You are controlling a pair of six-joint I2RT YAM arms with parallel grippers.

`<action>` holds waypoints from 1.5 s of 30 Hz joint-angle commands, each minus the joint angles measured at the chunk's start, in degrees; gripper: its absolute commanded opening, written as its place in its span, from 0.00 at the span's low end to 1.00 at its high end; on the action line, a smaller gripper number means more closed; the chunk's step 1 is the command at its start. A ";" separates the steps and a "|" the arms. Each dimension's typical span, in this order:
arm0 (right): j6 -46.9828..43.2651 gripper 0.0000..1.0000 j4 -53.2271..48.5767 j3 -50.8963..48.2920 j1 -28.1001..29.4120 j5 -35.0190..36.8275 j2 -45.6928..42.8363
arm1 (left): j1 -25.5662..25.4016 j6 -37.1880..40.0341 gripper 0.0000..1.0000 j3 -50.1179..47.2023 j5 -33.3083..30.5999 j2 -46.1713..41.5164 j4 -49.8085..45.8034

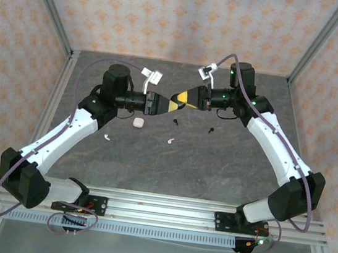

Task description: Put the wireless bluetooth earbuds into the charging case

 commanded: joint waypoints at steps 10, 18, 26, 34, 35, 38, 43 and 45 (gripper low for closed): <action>7.90 0.33 5.46 0.53 0.91 0.62 0.36 | -0.95 -4.37 0.06 1.11 -4.81 1.72 7.88; 23.87 0.51 18.47 -1.74 -0.04 5.62 -0.74 | -0.86 -12.47 0.06 -2.59 -11.27 1.21 17.72; 29.25 0.54 27.98 -6.94 -0.06 11.68 -4.78 | -0.82 -14.82 0.06 -3.12 -13.82 0.24 18.94; 26.10 0.47 26.82 -9.92 0.04 18.59 -6.66 | -1.21 -15.37 0.06 -3.28 -14.27 -0.71 18.00; 26.06 0.44 26.97 -10.00 0.16 18.79 -6.55 | -1.29 -15.36 0.06 -3.37 -14.42 -0.96 17.77; 25.89 0.35 27.54 -9.88 0.63 18.74 -5.97 | -1.35 -15.36 0.06 -3.45 -14.66 -1.56 17.24; 25.55 0.30 28.43 -9.01 1.94 17.07 -4.58 | -1.44 -15.34 0.06 -3.55 -15.23 -2.02 16.95; 25.44 0.30 28.79 -8.86 2.44 16.60 -4.15 | -1.46 -15.51 0.06 -3.50 -15.24 -1.91 17.52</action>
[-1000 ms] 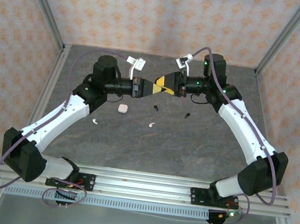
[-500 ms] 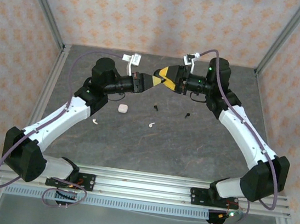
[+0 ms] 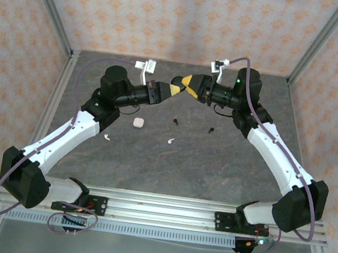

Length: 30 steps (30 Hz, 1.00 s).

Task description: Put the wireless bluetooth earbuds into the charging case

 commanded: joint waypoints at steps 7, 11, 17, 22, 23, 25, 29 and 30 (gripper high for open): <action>-0.35 0.29 5.54 0.82 1.98 -1.67 1.80 | -0.45 -0.43 0.06 1.20 0.80 -0.50 1.82; 0.20 0.32 6.87 1.50 2.02 -2.49 3.19 | -0.41 -0.44 0.06 1.77 1.06 -0.01 1.83; 1.17 0.21 7.44 2.70 2.09 -4.28 5.53 | -0.42 0.51 0.07 3.18 1.37 1.12 -0.70; 0.60 0.06 7.23 2.04 2.03 -4.31 5.58 | -0.34 1.39 0.16 4.30 0.74 1.76 -4.21; 0.03 0.05 6.86 1.97 2.01 -4.22 5.35 | -0.36 2.03 0.21 4.94 0.60 1.90 -5.76; -1.59 0.03 5.13 2.31 1.96 -4.26 5.19 | -0.15 3.61 0.30 6.40 0.62 2.08 -9.20; -8.30 0.03 -2.51 4.70 1.40 -4.16 4.80 | 1.18 8.36 0.54 10.34 2.54 1.97 -16.25; -11.54 0.03 -6.42 5.81 1.28 -3.51 4.54 | 1.59 10.96 0.56 11.84 3.03 1.68 -19.47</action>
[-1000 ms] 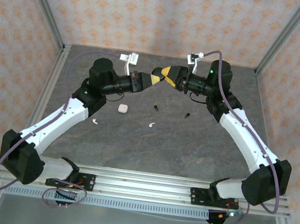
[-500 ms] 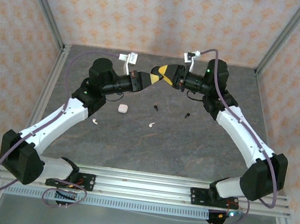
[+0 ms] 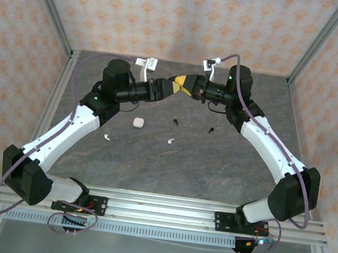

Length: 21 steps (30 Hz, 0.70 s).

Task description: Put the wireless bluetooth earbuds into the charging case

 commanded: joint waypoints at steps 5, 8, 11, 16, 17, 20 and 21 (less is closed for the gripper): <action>-28.65 0.02 -28.02 11.40 0.37 1.63 -2.20 | 3.26 23.84 0.58 13.18 4.15 -2.81 -25.23; -32.02 0.03 -28.50 12.32 0.38 0.30 -3.48 | 4.91 29.90 0.58 13.68 7.85 -4.86 -26.06; -31.59 0.04 -23.54 10.77 0.49 -0.71 -5.26 | 4.92 35.83 0.60 13.43 10.33 -6.53 -26.79; -32.80 0.04 -19.89 9.69 0.70 -0.06 -7.11 | 4.87 41.77 0.62 16.97 11.21 -5.13 -34.05; -32.50 0.04 -19.18 9.57 0.73 -0.13 -7.37 | 4.89 41.17 0.62 16.92 12.22 -4.70 -33.50; -29.40 0.04 -14.89 8.36 0.83 -0.62 -7.86 | 4.67 35.38 0.61 14.03 13.55 -4.89 -25.81; -27.67 0.04 -12.42 7.67 0.87 -0.80 -8.05 | 4.60 32.17 0.61 11.83 13.41 -5.64 -20.20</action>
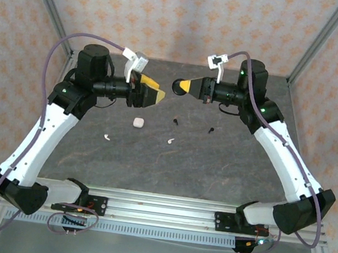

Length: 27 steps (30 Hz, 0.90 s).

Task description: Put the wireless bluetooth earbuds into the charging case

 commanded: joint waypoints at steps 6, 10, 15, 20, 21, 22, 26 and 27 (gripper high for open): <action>12.50 0.05 21.14 -6.08 0.57 -0.94 -2.60 | -2.12 -20.81 0.59 -13.36 -0.85 -2.04 34.81; 15.33 0.05 24.55 -7.26 0.69 -1.03 -2.73 | -3.68 -22.09 0.56 -12.84 -1.04 -0.35 36.03; 15.84 0.05 24.82 -7.60 0.88 -1.07 -2.97 | -4.59 -24.68 0.51 -12.23 -0.89 1.46 37.69; 15.95 0.05 24.59 -8.46 1.11 -1.25 -3.45 | -4.86 -26.31 0.41 -12.27 -1.09 2.19 39.46; 15.89 0.05 24.48 -8.48 1.14 -1.38 -3.45 | -4.84 -26.43 0.40 -12.17 -1.31 2.19 39.47; 15.93 0.05 24.38 -8.59 1.19 -1.53 -3.63 | -4.88 -26.44 0.39 -12.22 -1.51 2.26 39.34; 15.90 0.05 24.11 -8.90 1.35 -1.71 -4.09 | -4.86 -26.72 0.34 -12.22 -1.75 2.31 39.06; 15.86 0.05 23.96 -8.92 1.48 -1.74 -4.14 | -4.81 -26.71 0.31 -12.17 -1.59 2.41 38.95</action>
